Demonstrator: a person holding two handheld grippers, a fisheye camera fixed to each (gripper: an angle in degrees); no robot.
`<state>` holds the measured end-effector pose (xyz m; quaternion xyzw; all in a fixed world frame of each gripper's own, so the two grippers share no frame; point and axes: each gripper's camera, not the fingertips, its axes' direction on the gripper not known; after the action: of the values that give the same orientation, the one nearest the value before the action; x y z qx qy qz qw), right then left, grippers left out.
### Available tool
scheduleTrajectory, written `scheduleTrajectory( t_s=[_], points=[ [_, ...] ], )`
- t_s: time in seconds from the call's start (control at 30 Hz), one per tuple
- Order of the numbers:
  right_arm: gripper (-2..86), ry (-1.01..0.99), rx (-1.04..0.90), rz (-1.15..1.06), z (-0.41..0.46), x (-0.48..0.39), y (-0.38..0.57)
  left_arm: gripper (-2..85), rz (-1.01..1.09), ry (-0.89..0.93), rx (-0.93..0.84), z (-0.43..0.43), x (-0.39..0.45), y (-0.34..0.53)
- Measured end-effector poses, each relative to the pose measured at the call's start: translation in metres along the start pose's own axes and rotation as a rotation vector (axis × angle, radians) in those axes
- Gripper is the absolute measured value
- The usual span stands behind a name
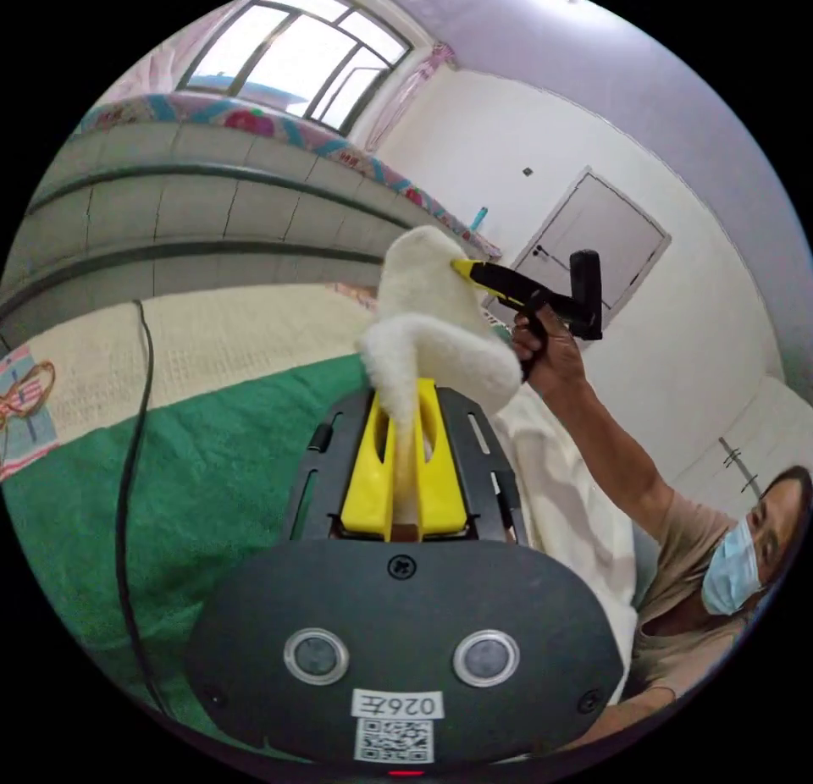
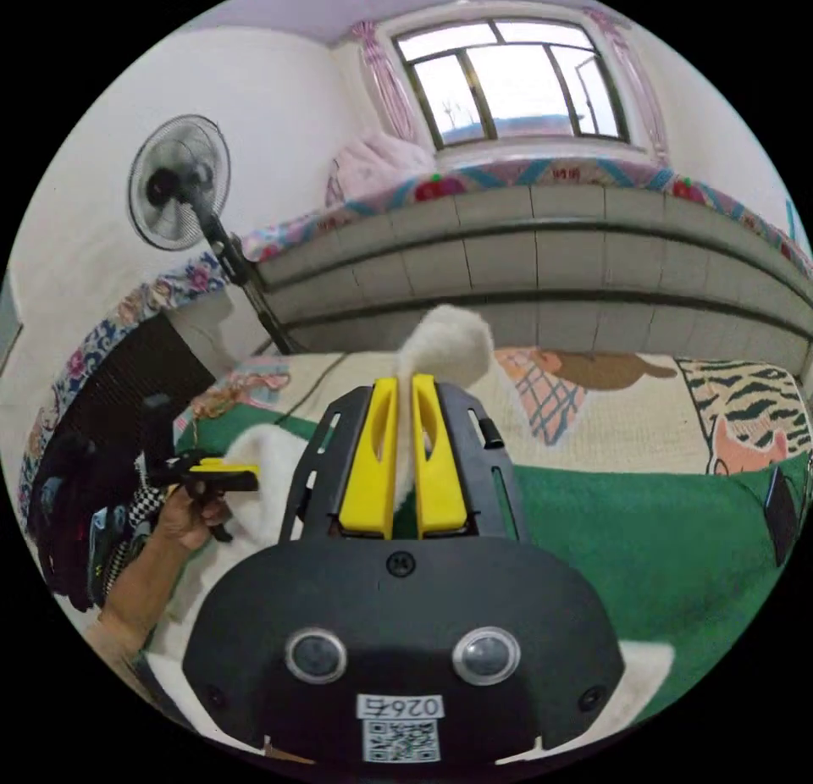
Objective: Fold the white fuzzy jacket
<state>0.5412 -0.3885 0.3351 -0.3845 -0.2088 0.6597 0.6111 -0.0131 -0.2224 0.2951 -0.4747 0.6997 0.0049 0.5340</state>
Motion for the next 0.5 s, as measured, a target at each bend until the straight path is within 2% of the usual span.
scheduleTrajectory(
  t_s=[0.03, 0.1, 0.2, 0.23, 0.3, 0.33, 0.4, 0.5],
  points=[
    [-0.9, -0.039, 0.050, -0.015, -0.015, -0.004, 0.001, 4.8, 0.048, 0.008, 0.054, -0.011, 0.015, 0.001],
    [-0.9, -0.322, 0.217, -0.131, -0.083, -0.024, 0.014, 7.3, 0.117, 0.041, 0.086, -0.026, 0.036, 0.006],
    [-0.2, -0.674, 0.152, -0.397, -0.150, -0.068, 0.055, 9.4, 0.122, 0.011, 0.127, -0.056, 0.060, 0.028],
    [0.1, -0.706, 0.111, -0.448, -0.159, -0.078, 0.066, 9.1, 0.095, 0.012, 0.150, -0.069, 0.066, 0.041],
    [2.4, -0.704, -0.158, -0.555, -0.180, -0.116, 0.119, 8.8, 0.033, 0.039, 0.168, -0.085, 0.071, 0.060],
    [3.4, -0.687, -0.215, -0.562, -0.182, -0.124, 0.134, 8.5, -0.012, 0.073, 0.170, -0.091, 0.075, 0.074],
    [8.2, -0.585, -0.427, -0.520, -0.185, -0.143, 0.185, 8.0, -0.077, 0.124, 0.148, -0.093, 0.083, 0.094],
    [8.6, -0.492, -0.565, -0.447, -0.195, -0.157, 0.227, 6.9, -0.147, 0.179, 0.076, -0.079, 0.112, 0.124]
  ],
)
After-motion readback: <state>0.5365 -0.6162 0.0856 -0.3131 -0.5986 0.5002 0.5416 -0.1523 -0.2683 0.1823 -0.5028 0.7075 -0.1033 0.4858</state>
